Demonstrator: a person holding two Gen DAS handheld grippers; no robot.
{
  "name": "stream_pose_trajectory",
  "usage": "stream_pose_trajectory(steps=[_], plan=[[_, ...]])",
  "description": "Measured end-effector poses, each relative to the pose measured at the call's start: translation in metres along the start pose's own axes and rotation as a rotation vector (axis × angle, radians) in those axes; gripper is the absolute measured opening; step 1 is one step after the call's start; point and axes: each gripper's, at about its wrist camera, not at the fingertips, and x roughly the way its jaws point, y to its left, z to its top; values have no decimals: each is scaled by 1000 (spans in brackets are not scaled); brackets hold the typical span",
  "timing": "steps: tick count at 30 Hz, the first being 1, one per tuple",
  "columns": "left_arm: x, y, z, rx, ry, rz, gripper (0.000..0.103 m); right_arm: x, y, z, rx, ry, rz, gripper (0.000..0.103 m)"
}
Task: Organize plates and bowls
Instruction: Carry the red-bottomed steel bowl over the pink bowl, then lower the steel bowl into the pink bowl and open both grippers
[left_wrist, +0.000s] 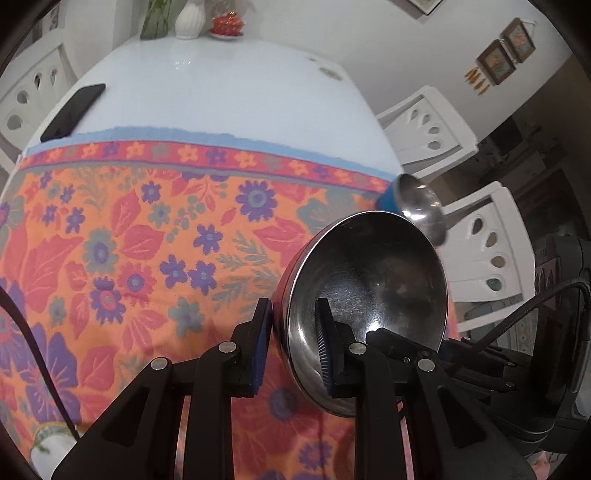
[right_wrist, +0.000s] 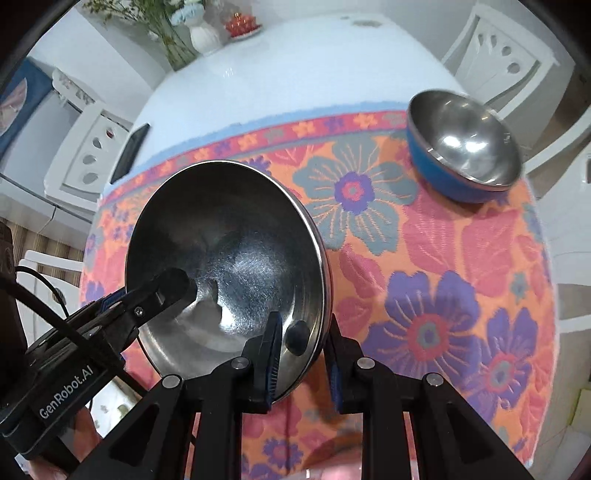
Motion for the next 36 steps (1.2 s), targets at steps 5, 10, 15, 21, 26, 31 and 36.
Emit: stream_pose_trajectory(steps=[5, 10, 15, 21, 26, 31, 36], plan=[[-32, -24, -18, 23, 5, -34, 19, -42, -3, -25, 26, -3, -6, 21], [-51, -51, -46, 62, 28, -64, 19, -74, -11, -58, 41, -6, -36, 21], [-55, -74, -82, 88, 82, -74, 19, -90, -31, -99, 68, 43, -50, 21], [-40, -87, -123, 56, 157, -63, 19, -84, -57, -138, 91, 135, -47, 21], [-29, -93, -148, 40, 188, -27, 19, -72, -73, -158, 86, 193, -35, 21], [-19, -92, -159, 18, 203, -4, 19, -60, -78, -165, 65, 228, -39, 21], [-12, -92, -162, 15, 208, 5, 19, -55, -80, -166, 53, 234, -53, 21]])
